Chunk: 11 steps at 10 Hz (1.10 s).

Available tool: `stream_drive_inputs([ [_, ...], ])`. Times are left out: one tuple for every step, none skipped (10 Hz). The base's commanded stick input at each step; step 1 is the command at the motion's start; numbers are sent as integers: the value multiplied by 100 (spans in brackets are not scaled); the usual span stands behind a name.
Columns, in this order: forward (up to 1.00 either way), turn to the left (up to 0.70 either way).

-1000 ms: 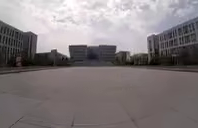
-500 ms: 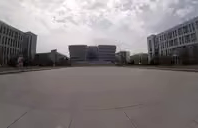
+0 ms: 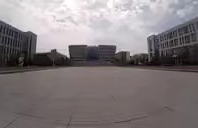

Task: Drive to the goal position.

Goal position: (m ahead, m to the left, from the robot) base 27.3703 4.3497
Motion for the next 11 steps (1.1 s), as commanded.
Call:
stream_drive_inputs([
  [70,0],
  [70,0],
  [70,0],
  [70,0],
  [70,1],
  [70,8],
  [70,17],
  [70,27],
  [70,30],
  [70,28],
  [70,3],
])
